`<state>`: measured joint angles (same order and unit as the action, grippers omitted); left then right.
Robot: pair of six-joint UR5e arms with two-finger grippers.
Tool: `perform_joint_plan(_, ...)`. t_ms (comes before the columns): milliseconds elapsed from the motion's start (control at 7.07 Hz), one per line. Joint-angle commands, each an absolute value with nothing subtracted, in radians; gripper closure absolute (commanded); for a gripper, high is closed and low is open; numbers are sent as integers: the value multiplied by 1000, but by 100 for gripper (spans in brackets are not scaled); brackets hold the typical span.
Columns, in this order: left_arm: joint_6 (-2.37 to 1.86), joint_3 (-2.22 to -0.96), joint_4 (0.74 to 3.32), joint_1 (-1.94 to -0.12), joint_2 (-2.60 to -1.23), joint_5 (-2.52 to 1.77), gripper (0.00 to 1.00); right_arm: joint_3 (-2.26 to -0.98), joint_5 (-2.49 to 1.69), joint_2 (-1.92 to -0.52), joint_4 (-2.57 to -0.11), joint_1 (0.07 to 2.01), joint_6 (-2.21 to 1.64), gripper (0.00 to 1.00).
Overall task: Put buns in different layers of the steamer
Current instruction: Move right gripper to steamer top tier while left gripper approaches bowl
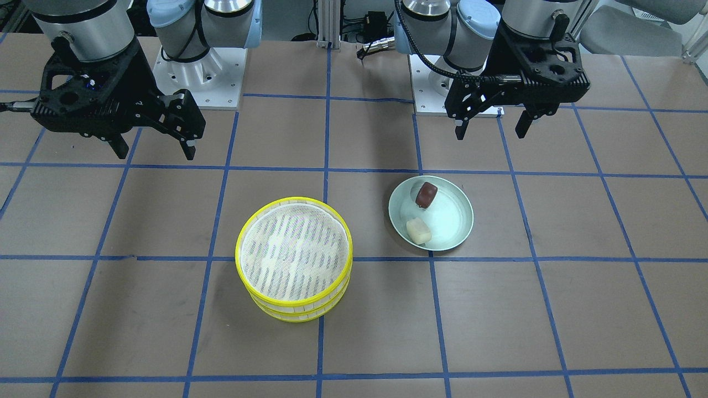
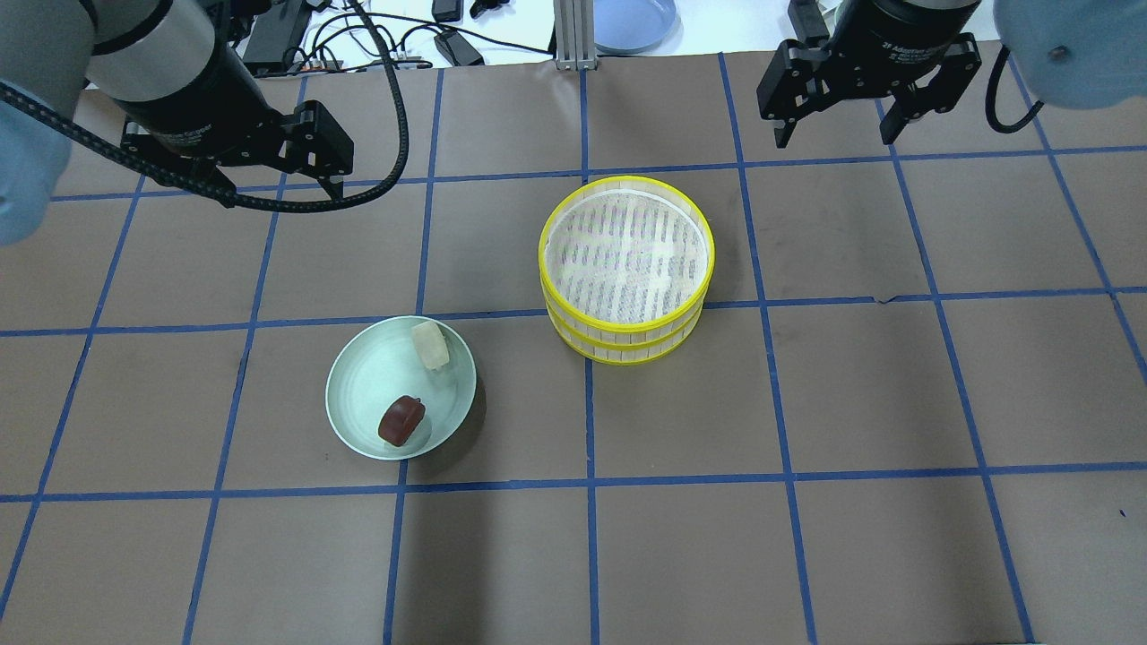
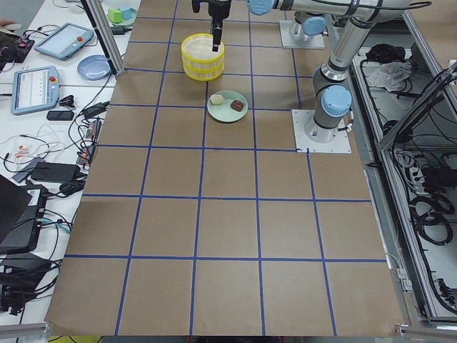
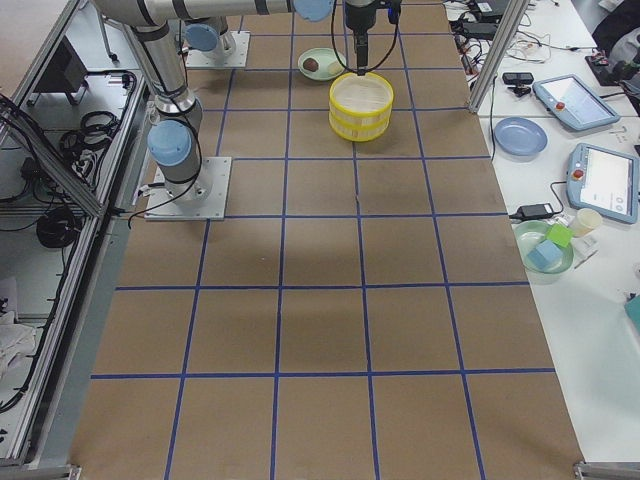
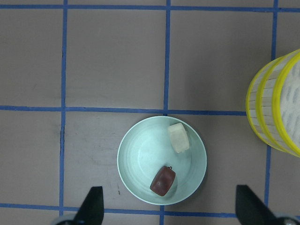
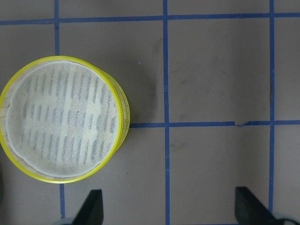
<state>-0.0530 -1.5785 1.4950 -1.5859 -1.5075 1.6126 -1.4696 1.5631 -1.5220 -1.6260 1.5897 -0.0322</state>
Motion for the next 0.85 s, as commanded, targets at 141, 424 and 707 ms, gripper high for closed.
perform_joint_plan(141, -54, -1578, 1496, -1586, -1508, 1612, 0, -1473, 1571, -1516, -1623, 1591, -32, 0)
perform_joint_plan(424, -58, -1580, 1512, -1586, -1502, 1615, 0, -1544, 1556, -1490, -1634, 1592, -34, 0)
perform_joint_plan(707, -60, -1578, 1511, -1585, -1505, 1612, 0, -1641, 1554, -1451, -1704, 1594, -35, 0)
